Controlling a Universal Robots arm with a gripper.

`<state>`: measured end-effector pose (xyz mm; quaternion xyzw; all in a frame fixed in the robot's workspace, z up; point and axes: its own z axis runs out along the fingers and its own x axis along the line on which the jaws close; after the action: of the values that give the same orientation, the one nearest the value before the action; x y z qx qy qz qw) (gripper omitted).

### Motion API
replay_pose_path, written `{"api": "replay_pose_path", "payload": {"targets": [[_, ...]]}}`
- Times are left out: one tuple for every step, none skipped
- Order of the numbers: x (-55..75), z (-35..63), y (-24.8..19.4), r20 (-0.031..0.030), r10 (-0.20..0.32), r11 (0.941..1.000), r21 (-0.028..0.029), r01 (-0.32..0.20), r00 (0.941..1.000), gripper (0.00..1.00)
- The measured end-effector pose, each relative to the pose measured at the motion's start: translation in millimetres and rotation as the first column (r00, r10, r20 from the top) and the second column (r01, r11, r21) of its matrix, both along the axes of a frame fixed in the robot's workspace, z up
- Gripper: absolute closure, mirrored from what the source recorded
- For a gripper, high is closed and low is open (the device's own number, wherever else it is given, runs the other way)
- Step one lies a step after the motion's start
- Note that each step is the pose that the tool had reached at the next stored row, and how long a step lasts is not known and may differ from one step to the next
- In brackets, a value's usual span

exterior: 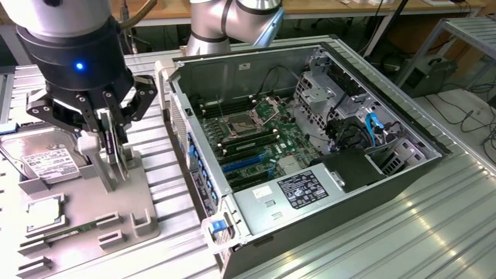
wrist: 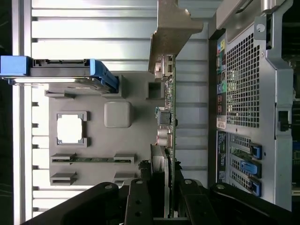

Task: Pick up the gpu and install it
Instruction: 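Pick up the gpu and move the gpu toward the slot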

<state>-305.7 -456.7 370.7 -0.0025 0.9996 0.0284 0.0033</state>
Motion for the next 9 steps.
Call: {"api": "replay_pose_path", "payload": {"targets": [[0.0,3.7,0.0,0.0,0.0,1.0,0.0001,0.0,1.0,0.73],[0.0,6.4,0.0,0.0,0.0,1.0,0.0,0.0,1.0,0.73],[0.0,11.1,0.0,0.0,0.0,1.0,0.0001,0.0,1.0,0.73],[0.0,14.7,0.0,0.0,0.0,1.0,0.0001,0.0,1.0,0.73],[0.0,18.2,0.0,0.0,0.0,1.0,0.0001,0.0,1.0,0.73],[0.0,23.4,0.0,0.0,0.0,1.0,0.0001,0.0,1.0,0.73],[0.0,27.3,0.0,0.0,0.0,1.0,0.0002,0.0,1.0,0.73],[0.0,30.0,0.0,0.0,0.0,1.0,0.0003,0.0,1.0,0.73],[0.0,32.4,0.0,0.0,0.0,1.0,0.0004,0.0,1.0,0.73]]}}
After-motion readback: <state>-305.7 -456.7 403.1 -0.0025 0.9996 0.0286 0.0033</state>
